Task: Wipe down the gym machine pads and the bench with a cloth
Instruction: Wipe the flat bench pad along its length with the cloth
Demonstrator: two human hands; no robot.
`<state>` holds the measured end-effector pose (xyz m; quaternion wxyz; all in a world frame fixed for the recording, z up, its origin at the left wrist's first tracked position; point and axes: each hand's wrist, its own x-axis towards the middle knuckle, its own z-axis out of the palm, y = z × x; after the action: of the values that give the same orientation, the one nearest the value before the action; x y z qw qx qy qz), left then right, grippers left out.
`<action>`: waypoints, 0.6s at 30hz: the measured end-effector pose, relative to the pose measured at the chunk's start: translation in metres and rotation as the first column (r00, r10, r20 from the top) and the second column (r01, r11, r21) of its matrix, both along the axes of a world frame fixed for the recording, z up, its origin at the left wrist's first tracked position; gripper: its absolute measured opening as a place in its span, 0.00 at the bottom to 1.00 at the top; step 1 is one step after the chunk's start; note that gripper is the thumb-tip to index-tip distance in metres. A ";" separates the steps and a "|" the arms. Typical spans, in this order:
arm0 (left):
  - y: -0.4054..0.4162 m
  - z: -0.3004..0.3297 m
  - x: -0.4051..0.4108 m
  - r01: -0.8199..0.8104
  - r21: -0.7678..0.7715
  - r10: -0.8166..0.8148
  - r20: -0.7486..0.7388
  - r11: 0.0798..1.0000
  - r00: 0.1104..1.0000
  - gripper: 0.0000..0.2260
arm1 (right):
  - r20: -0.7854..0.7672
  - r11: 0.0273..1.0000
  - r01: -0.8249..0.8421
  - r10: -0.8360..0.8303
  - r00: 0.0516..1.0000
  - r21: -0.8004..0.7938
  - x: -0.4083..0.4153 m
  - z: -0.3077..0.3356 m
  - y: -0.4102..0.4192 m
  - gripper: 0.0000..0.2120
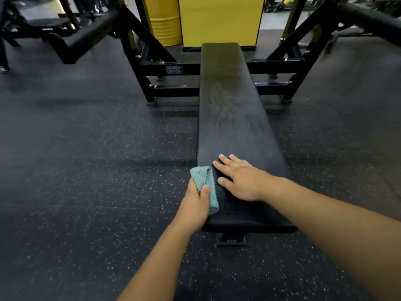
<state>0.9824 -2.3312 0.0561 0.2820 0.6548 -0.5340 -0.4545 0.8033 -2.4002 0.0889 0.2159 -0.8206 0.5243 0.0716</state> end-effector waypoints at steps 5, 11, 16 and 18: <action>0.000 0.003 0.002 0.026 -0.002 -0.026 -0.022 1.000 0.999 0.21 | -0.028 1.000 0.017 -0.017 0.999 0.014 0.005 0.005 -0.001 0.29; -0.042 0.008 0.000 -0.001 0.014 0.002 -0.082 1.000 0.997 0.23 | -0.076 0.998 0.053 -0.049 0.996 0.046 0.009 0.010 -0.004 0.30; -0.015 -0.002 0.007 0.011 -0.019 -0.014 -0.134 1.000 0.991 0.23 | -0.088 0.997 0.062 -0.058 0.994 0.042 0.014 0.009 0.002 0.30; 0.001 -0.005 0.006 0.027 -0.024 -0.030 -0.140 0.999 0.990 0.23 | -0.093 0.997 0.062 -0.058 0.994 0.047 0.012 0.010 0.005 0.30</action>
<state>0.9889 -2.3306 0.0514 0.3197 0.6104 -0.5271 -0.4974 0.8157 -2.3957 0.0988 0.2139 -0.7947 0.5562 0.1156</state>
